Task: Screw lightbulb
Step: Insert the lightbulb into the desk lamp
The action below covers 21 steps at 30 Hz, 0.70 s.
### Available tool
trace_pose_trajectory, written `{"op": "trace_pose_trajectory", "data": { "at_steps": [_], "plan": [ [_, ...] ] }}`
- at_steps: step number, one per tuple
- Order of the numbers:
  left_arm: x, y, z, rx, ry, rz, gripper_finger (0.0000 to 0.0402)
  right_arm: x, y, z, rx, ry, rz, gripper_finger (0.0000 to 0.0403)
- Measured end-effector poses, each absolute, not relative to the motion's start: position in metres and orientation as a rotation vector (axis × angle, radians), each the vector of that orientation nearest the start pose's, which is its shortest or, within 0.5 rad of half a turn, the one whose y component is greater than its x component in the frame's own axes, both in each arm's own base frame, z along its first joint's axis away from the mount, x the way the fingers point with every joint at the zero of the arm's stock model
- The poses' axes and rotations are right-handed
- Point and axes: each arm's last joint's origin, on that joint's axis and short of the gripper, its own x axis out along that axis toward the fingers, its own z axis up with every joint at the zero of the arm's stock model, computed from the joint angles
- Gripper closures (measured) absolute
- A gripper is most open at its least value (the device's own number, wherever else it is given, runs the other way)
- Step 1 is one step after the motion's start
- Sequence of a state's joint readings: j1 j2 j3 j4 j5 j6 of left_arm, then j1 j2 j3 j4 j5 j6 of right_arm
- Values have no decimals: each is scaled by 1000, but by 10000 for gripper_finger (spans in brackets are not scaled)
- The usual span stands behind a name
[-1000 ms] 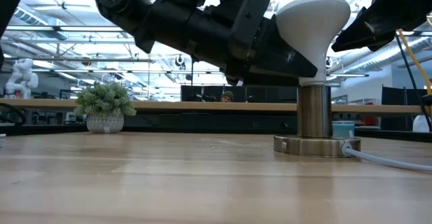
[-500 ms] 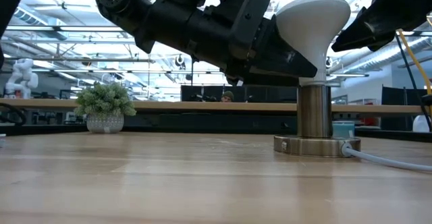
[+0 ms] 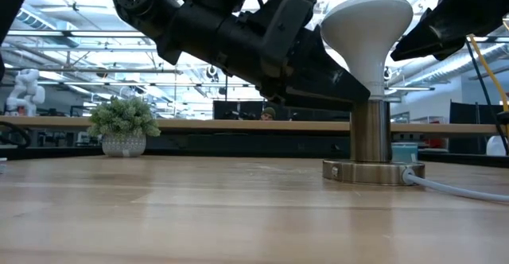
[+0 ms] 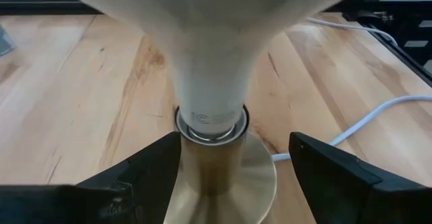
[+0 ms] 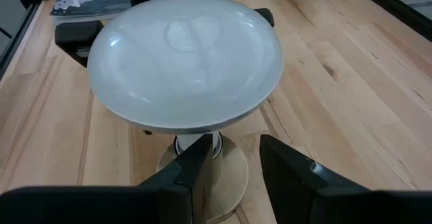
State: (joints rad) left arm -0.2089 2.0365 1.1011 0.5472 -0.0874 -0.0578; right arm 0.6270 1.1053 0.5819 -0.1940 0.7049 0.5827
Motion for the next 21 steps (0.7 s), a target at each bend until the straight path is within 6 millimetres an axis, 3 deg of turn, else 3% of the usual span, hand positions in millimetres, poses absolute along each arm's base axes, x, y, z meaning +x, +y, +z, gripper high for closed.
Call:
{"op": "trace_pose_trajectory", "data": {
  "at_steps": [21],
  "plan": [
    [413, -83, 142, 18, 393, -107, 120, 182, 109, 210, 132, 517, -230, 287]
  ]
}}
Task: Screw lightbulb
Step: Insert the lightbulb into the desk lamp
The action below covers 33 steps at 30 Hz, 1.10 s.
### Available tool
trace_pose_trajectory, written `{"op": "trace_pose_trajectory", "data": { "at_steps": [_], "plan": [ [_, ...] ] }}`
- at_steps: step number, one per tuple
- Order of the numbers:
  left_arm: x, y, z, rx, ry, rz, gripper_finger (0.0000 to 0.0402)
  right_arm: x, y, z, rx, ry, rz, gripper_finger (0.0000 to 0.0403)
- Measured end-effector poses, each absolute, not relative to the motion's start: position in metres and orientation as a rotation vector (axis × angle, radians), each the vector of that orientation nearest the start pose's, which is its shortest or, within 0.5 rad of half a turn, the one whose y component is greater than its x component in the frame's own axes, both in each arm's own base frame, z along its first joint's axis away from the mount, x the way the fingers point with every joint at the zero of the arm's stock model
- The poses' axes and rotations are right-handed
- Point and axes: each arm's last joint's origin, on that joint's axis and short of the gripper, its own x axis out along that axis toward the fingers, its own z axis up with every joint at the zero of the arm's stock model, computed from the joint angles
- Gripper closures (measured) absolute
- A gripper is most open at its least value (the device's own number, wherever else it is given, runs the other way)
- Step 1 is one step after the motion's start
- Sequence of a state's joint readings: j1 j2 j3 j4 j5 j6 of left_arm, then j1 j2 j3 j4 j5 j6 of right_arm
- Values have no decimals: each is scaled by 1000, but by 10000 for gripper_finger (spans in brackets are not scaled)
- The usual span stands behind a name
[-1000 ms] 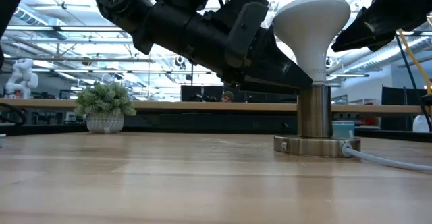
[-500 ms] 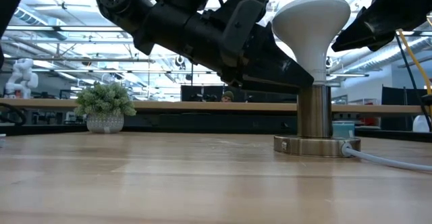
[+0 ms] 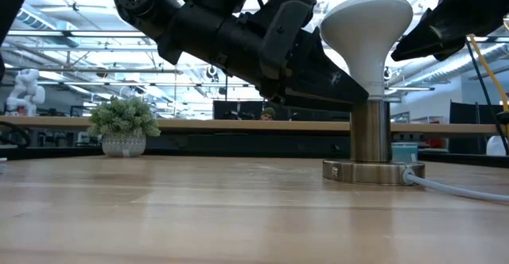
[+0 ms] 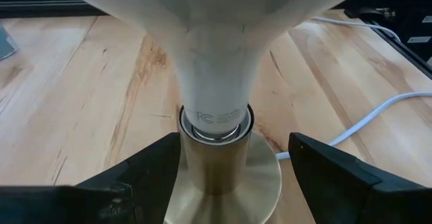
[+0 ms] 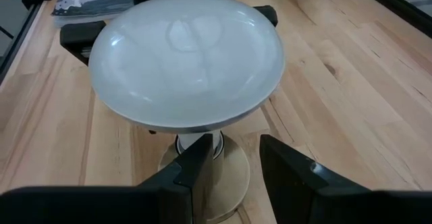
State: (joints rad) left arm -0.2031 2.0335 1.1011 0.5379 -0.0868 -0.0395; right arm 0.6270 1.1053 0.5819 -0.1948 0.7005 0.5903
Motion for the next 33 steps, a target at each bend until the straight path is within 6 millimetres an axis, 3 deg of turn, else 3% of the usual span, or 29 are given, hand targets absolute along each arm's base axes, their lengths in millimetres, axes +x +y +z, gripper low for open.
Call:
{"op": "trace_pose_trajectory", "data": {
  "at_steps": [13, 18, 22, 25, 29, 33],
  "plan": [
    [410, -80, 138, 25, 456, -100, 120, 177, 108, 204, 155, 599, -221, 287],
    [404, -78, 153, 37, 494, -68, 120, 168, 109, 200, 193, 649, -244, 288],
    [399, -82, 165, 50, 496, -51, 120, 160, 114, 201, 211, 658, -221, 311],
    [391, -85, 164, 67, 578, -40, 123, 155, 119, 201, 233, 660, -202, 338],
    [383, -90, 158, 99, 669, 14, 165, 149, 125, 200, 255, 670, -182, 374],
    [380, -97, 157, 121, 675, 37, 252, 143, 130, 199, 274, 680, -166, 399]
  ]
}}
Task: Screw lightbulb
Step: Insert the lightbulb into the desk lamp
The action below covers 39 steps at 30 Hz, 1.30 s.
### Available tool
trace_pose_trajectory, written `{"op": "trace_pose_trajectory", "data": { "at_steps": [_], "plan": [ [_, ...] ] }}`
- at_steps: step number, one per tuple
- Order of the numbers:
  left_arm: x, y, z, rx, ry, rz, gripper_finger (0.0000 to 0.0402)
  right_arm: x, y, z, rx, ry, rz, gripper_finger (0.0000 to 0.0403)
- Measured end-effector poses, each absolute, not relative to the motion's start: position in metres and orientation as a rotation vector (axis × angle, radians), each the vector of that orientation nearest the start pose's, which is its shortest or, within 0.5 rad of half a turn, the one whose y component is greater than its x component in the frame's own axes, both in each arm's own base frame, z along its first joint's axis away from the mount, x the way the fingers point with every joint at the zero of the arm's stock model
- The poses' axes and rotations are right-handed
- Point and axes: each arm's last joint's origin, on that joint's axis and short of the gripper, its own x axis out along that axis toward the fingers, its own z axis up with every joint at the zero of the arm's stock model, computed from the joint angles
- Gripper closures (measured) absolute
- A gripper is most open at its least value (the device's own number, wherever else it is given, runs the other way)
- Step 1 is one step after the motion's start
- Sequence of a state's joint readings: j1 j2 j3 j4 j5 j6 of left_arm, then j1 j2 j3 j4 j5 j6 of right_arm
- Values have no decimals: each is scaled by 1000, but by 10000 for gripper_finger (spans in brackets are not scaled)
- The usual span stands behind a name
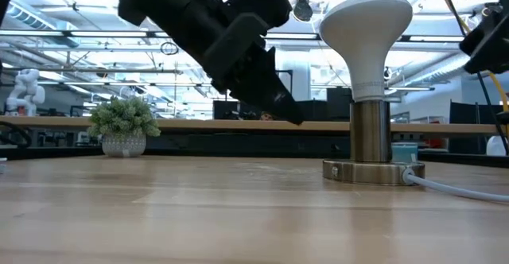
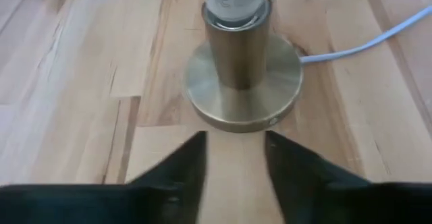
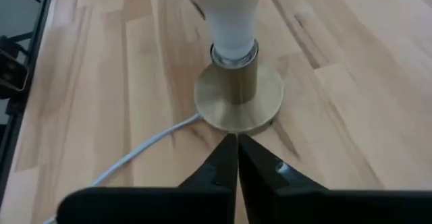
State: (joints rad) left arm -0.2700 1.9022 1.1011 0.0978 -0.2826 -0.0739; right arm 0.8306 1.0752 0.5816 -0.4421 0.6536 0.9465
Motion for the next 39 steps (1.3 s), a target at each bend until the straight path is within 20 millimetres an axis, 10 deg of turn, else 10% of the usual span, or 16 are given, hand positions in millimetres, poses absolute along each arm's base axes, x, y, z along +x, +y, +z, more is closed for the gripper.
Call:
{"op": "trace_pose_trajectory", "data": {
  "at_steps": [6, 25, 39],
  "plan": [
    [377, -106, 157, 113, 676, 35, 390, 130, 131, 193, 294, 740, -216, 402],
    [393, -116, 164, 49, 448, -42, 401, 124, 90, 135, 370, 392, -264, 403],
    [405, -140, 140, -161, 277, -185, 401, 140, 37, 138, 324, 293, -49, 403]
  ]
}}
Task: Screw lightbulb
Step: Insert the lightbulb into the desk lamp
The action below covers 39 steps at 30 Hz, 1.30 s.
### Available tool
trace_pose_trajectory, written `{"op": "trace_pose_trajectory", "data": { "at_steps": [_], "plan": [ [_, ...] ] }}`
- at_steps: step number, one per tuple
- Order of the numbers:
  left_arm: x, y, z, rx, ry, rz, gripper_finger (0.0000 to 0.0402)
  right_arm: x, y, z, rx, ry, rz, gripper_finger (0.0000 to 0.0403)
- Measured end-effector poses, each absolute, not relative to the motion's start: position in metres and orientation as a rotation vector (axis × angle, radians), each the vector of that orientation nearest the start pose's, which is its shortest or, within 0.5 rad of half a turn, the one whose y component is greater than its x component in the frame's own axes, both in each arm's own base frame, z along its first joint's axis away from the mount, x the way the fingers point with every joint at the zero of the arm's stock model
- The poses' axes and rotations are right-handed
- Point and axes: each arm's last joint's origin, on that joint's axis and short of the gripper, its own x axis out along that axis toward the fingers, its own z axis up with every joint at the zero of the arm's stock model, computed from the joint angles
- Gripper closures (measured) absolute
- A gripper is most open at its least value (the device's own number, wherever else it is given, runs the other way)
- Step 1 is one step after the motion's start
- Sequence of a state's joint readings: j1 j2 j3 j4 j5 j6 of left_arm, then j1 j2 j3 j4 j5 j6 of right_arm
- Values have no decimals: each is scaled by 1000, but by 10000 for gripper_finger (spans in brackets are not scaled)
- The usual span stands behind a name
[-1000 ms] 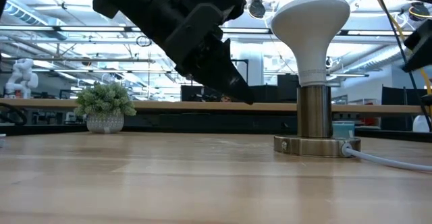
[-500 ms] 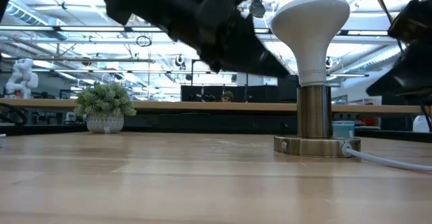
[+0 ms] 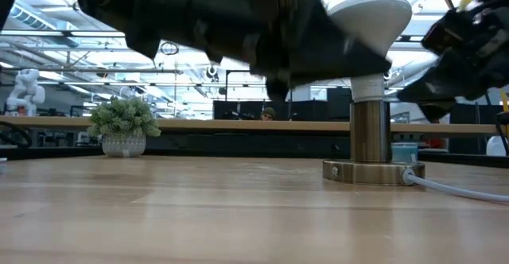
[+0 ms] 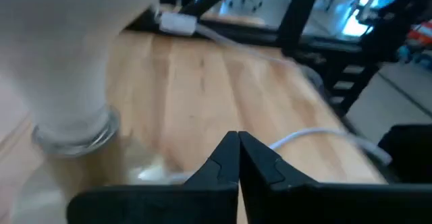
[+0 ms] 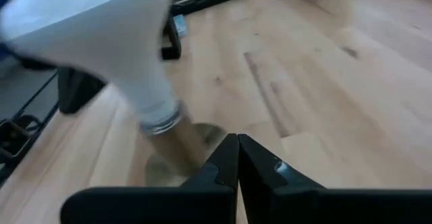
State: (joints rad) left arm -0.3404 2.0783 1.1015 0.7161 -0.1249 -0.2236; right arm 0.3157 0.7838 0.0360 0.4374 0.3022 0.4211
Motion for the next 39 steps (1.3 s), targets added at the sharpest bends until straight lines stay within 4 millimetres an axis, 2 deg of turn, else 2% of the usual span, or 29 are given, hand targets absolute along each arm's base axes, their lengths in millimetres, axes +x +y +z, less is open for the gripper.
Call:
{"op": "trace_pose_trajectory", "data": {
  "at_steps": [4, 8, 12, 18, 23, 30, 39],
  "plan": [
    [405, -138, 138, -154, 295, -184, 401, 146, 11, 140, 331, 296, -48, 403],
    [404, -137, 135, -134, 331, -197, 401, 152, -13, 149, 366, 293, 11, 403],
    [408, -126, 135, -123, 323, -168, 401, 156, -25, 153, 377, 310, 81, 403],
    [411, -117, 135, -113, 323, -176, 401, 164, -16, 140, 404, 403, 149, 403],
    [411, -116, 135, -90, 321, -175, 401, 175, -8, 143, 347, 306, 166, 403],
    [413, -108, 135, -89, 318, -149, 401, 178, 0, 137, 344, 337, 155, 403],
    [415, -101, 135, -96, 317, -129, 401, 196, 15, 149, 253, 306, 120, 403]
  ]
}}
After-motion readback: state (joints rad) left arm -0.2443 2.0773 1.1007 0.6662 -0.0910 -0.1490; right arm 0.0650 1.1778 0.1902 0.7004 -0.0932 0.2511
